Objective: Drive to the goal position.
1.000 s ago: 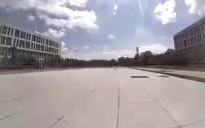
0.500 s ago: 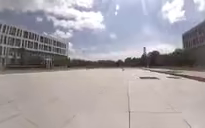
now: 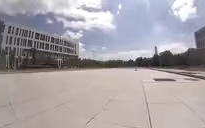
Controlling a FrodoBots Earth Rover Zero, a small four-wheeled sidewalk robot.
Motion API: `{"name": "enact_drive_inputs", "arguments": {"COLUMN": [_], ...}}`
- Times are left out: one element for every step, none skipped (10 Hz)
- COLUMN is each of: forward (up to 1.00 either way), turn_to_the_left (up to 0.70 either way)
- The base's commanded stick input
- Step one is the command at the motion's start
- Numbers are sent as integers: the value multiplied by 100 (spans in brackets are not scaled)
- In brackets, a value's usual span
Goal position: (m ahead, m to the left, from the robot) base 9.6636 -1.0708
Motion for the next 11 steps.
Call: {"name": "enact_drive_inputs", "arguments": {"forward": [70, 70, 70, 70, 70, 70, 70, 70, 70, 70, 70], "turn_to_the_left": [0, 0, 0, 0, 0, 0, 0, 0, 0, 0, 0]}}
